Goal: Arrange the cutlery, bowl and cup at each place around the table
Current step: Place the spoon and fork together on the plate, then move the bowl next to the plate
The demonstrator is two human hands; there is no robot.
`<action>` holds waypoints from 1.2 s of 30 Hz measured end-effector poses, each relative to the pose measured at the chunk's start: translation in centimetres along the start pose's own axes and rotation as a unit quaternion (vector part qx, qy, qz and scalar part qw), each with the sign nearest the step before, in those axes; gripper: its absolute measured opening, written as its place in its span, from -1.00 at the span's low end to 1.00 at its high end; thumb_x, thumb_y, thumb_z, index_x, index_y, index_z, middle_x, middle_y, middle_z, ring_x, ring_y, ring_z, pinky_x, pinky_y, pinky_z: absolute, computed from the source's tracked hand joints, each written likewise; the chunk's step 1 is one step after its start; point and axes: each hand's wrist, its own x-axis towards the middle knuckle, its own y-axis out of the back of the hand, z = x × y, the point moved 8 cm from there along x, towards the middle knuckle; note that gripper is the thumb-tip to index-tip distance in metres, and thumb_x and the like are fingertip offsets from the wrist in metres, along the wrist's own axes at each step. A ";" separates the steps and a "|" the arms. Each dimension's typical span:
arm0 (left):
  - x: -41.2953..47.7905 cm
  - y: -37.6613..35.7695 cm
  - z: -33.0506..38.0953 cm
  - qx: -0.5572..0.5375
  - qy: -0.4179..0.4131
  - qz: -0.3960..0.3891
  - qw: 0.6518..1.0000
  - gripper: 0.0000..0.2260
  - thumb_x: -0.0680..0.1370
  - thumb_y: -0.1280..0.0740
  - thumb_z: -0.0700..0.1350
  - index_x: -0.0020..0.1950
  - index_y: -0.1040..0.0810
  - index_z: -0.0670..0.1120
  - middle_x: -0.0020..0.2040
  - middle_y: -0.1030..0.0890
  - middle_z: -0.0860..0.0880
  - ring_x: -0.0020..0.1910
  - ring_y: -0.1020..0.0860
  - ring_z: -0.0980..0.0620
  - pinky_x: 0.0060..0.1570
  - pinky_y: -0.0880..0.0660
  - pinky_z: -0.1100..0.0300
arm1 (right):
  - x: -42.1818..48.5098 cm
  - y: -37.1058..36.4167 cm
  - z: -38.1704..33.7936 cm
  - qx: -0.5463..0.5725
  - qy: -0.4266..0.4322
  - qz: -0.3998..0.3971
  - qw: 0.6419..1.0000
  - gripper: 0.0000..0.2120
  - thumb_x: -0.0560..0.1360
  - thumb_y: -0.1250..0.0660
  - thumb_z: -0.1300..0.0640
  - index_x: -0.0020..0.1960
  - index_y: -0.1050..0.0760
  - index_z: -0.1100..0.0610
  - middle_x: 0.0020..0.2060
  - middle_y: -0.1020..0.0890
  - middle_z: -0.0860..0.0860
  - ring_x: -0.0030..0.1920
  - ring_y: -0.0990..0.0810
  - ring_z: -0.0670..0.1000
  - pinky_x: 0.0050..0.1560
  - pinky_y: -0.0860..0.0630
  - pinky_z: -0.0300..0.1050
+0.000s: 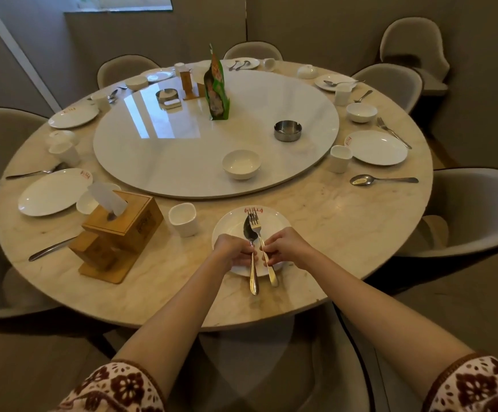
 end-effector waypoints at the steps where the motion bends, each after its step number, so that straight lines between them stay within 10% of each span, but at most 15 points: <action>1: 0.0 0.0 0.0 -0.003 -0.002 0.002 1.000 -0.93 0.48 -0.30 -0.44 -0.09 -0.55 -0.34 -0.24 -0.61 -0.26 -0.31 -0.64 -0.15 -0.22 -0.64 0.04 | 0.1 -0.2 0.0 -0.004 -0.001 -0.004 1.000 -0.88 0.47 -0.34 0.45 0.00 -0.52 0.43 -0.28 -0.60 0.28 -0.36 -0.62 0.19 -0.37 -0.65 -0.13; 22: 0.3 0.1 -0.8 0.000 0.020 0.023 1.000 -0.92 0.45 -0.36 -0.41 -0.08 -0.59 -0.41 -0.13 -0.66 -0.32 -0.12 -0.67 -0.27 -0.09 -0.64 -0.03 | 0.8 -1.3 1.1 -0.028 -0.009 0.004 1.000 -0.90 0.43 -0.38 0.44 -0.07 -0.59 0.32 -0.25 -0.64 0.21 -0.37 -0.66 0.12 -0.38 -0.63 -0.16; 28: 0.9 2.2 2.6 0.104 -0.094 0.102 0.985 -0.91 0.45 -0.44 -0.30 -0.07 -0.64 -0.27 -0.14 -0.67 -0.22 -0.23 -0.68 -0.09 -0.24 -0.64 0.18 | 1.7 0.8 -0.9 -0.070 0.007 0.033 0.997 -0.86 0.48 -0.40 0.31 0.02 -0.58 0.32 -0.26 -0.66 0.18 -0.36 -0.66 0.05 -0.32 -0.62 -0.18; 36: 4.7 4.6 13.5 0.006 -0.236 0.118 0.964 -0.67 0.50 -0.42 -0.22 0.26 -0.53 -0.20 0.02 -0.63 -0.21 -0.13 -0.64 -0.07 -0.12 -0.62 0.15 | 7.7 5.7 -9.8 0.233 0.025 0.037 0.972 -0.72 0.55 -0.33 0.20 0.20 -0.48 0.32 -0.01 -0.62 0.28 -0.11 -0.66 0.21 -0.10 -0.64 0.03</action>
